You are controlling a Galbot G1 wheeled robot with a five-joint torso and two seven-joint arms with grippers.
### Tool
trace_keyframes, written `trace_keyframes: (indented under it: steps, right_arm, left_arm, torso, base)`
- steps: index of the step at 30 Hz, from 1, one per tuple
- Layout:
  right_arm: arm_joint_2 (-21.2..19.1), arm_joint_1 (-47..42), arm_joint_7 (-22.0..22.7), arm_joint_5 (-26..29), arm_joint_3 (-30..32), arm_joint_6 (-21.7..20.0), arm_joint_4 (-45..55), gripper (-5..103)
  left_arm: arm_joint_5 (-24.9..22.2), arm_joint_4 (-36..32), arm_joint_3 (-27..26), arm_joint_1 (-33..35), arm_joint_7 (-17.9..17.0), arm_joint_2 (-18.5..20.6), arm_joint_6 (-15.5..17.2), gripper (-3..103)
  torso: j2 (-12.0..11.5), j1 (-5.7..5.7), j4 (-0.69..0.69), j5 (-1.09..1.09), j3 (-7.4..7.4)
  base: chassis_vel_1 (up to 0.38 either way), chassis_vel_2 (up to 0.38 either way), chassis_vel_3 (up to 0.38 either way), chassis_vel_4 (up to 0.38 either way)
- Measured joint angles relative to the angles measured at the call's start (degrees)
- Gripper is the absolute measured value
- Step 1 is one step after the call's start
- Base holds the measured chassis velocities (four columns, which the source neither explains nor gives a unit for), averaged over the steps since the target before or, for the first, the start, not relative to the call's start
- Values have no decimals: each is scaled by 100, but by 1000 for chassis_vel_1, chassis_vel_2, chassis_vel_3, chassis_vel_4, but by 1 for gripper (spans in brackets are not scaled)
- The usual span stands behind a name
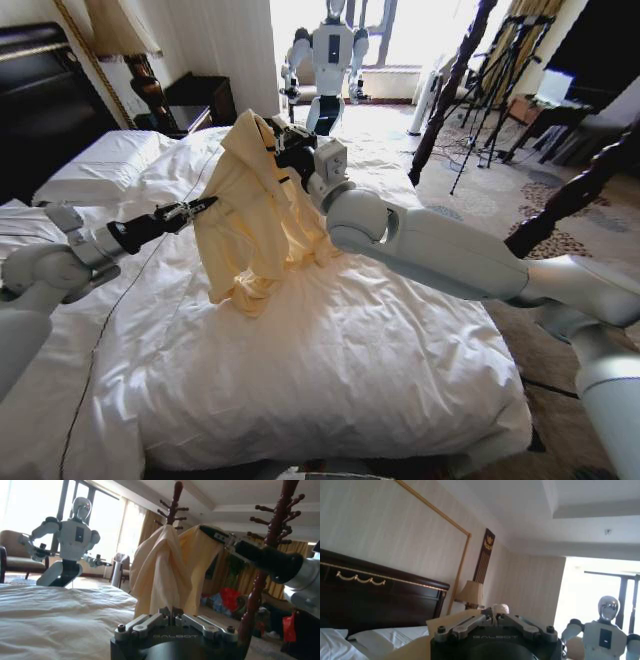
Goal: Pick up the clothes from the bed and hang them on the clothes hanger.
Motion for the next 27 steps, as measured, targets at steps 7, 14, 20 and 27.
trace_keyframes:
  steps: [7,14,20,27]
  right_arm:
    - [62,69,186,193,-123,-91,441,0]
    - [-251,-176,340,321,-279,-480,521,-2]
    - [-642,-438,506,1259,-316,-793,694,8]
    - [-923,-589,1088,2847,-332,-1086,1284,26]
  left_arm:
    - [-2,17,72,-118,-274,-2,5,2]
    - [-113,-52,3,-105,-270,31,8,2]
    - [-134,-91,-24,-100,-259,33,8,2]
    - [-197,-150,-61,-131,-300,7,6,2]
  torso:
    - [0,0,0,0,0]
    - [0,0,1,2,0]
    - [0,1,-2,4,1]
    - [0,0,1,0,1]
  base:
    - [0,0,0,0]
    - [0,0,0,0]
    - [0,0,0,0]
    - [0,0,0,0]
